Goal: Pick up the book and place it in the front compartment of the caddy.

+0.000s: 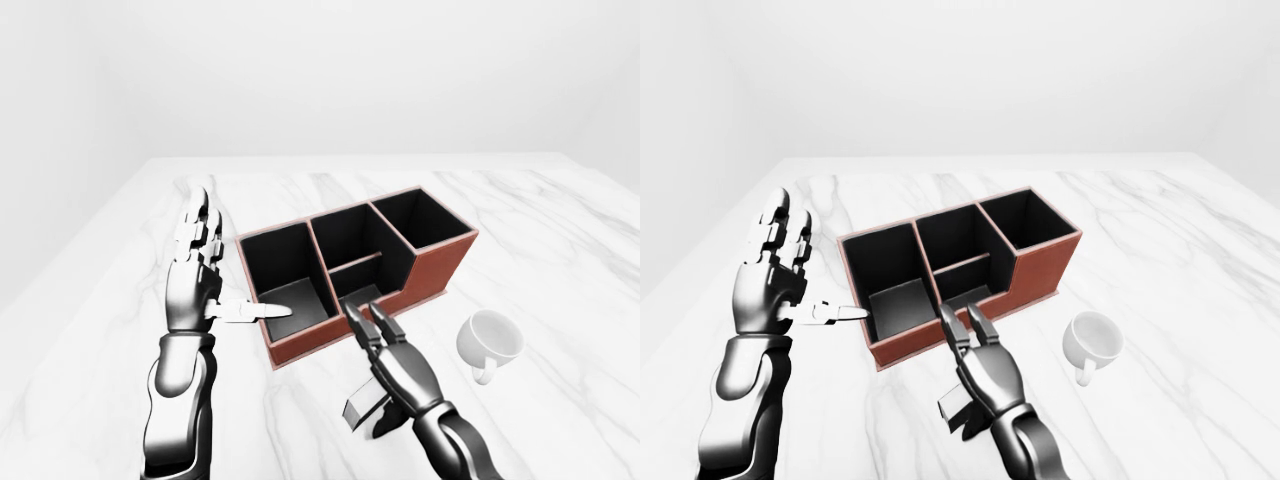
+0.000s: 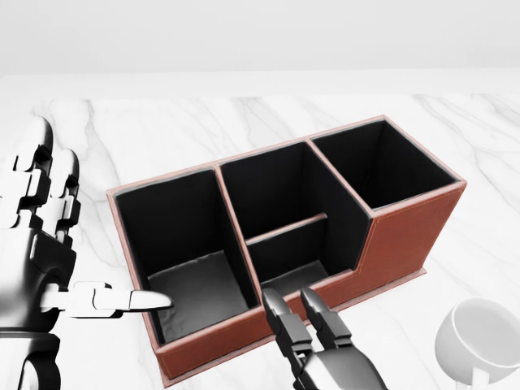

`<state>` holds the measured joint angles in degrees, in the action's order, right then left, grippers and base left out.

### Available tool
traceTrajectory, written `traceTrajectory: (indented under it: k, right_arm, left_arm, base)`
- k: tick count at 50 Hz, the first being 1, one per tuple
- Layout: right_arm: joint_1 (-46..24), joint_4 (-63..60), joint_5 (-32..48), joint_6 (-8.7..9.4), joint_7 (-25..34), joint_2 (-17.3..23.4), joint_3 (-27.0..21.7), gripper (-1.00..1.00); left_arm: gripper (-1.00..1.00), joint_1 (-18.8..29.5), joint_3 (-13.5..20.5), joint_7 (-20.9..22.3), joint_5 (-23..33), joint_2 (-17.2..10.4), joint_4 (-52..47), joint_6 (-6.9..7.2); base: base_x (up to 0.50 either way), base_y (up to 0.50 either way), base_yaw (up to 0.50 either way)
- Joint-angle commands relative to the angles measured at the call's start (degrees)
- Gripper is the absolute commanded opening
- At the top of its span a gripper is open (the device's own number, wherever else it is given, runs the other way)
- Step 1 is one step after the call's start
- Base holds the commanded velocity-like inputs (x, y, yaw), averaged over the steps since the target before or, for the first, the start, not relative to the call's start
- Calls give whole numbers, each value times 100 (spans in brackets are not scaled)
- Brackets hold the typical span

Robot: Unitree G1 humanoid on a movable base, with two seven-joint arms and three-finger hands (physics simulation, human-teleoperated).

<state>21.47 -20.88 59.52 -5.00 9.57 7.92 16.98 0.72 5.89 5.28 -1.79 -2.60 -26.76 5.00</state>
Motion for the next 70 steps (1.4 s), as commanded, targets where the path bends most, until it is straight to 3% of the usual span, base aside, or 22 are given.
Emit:
traceTrajectory:
  k: [1, 66, 67, 68, 69, 70]
  right_arm:
    - [7, 105, 29, 0, -69, 14, 33, 100]
    - [-32, 652, 111, 0, -369, 35, 57, 100]
    - [-30, 657, 100, 0, -358, 35, 59, 31]
    - [-30, 661, 98, 0, -353, 36, 61, -20]
    - [-30, 660, 101, 0, -354, 37, 62, -87]
    - [-25, 664, 102, 0, -349, 39, 65, -100]
  left_arm:
    - [100, -1, 2, -1, -4, -1, -17, 0]
    - [100, -14, -23, 0, 24, 7, 60, 0]
    - [100, -7, -22, 0, 23, 6, 66, 0]
    - [100, -8, -20, 1, 21, 6, 64, 0]
    - [100, -5, -18, 1, 21, 4, 65, 0]
    - [100, -3, -17, -1, 23, 6, 92, 0]
  base:
    - [0, 0, 0]
    - [0, 0, 0]
    - [0, 0, 0]
    - [0, 0, 0]
    - [0, 0, 0]
    - [0, 0, 0]
